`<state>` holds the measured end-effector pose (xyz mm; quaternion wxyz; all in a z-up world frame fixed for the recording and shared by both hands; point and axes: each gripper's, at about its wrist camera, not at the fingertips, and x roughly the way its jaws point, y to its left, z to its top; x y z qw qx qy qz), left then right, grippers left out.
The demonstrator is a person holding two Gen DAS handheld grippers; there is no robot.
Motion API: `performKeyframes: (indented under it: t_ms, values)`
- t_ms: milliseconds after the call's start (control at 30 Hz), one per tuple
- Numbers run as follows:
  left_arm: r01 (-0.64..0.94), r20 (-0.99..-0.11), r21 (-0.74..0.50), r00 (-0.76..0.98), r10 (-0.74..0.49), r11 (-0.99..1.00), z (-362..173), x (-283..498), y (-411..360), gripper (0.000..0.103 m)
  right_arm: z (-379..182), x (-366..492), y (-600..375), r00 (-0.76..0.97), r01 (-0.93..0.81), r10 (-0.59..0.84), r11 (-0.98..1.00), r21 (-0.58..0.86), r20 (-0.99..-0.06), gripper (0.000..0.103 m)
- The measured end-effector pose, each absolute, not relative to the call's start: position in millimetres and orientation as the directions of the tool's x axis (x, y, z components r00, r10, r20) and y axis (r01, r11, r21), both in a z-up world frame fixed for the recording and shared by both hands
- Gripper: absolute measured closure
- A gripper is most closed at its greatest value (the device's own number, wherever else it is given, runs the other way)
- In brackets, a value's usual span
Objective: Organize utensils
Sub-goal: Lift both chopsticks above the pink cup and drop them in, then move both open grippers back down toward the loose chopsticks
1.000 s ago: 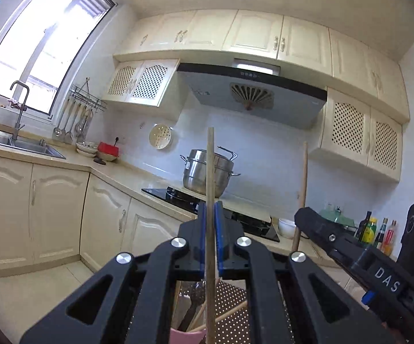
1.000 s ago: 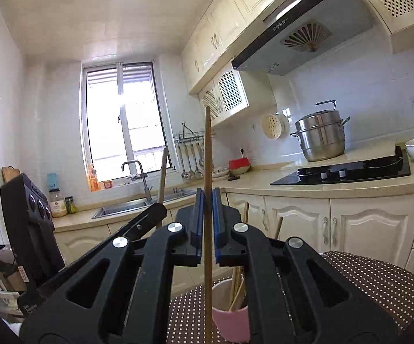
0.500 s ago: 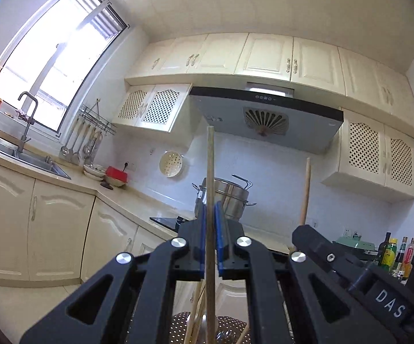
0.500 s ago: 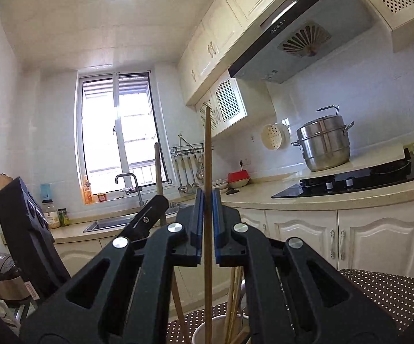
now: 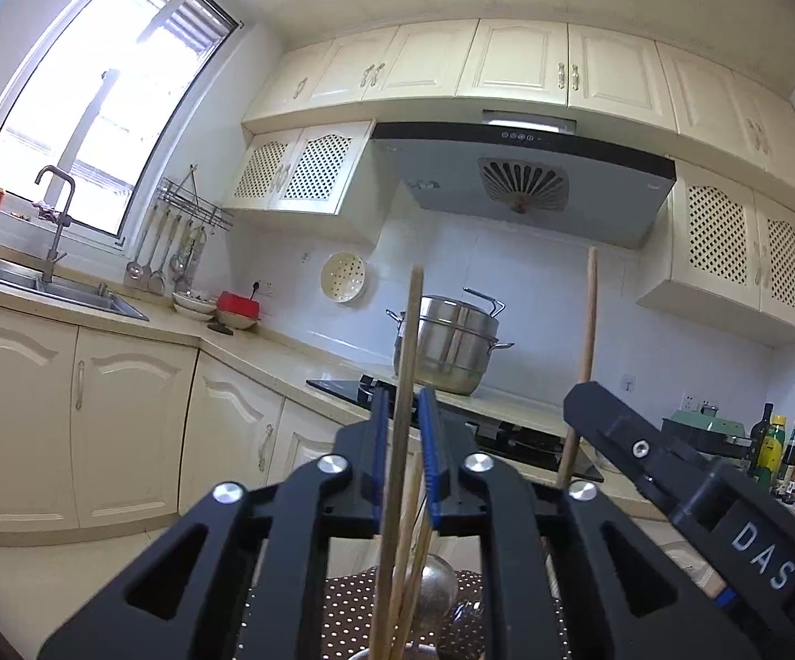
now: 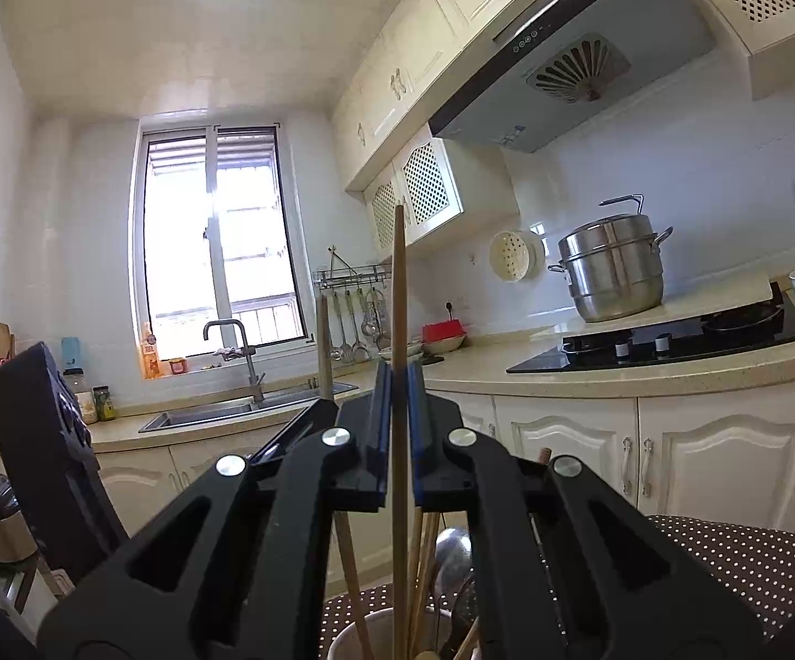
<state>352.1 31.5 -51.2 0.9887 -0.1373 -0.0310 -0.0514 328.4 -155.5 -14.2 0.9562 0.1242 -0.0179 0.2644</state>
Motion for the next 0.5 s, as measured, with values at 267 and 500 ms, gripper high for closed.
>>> performKeyframes:
  t_ms: [267,500]
  values:
    - [-0.034,-0.041,-0.192,0.999,0.026,0.981,-47.3,341.7,45.0,0.043,-13.5,326.9,-154.0,0.861,-0.507,0.503,0.834,0.219,0.077,0.097]
    - [-0.112,-0.137,-0.138,0.986,0.093,0.984,-45.6,335.8,55.5,0.041,-16.5,324.6,-147.2,0.863,-0.501,0.505,0.843,0.194,0.034,0.097]
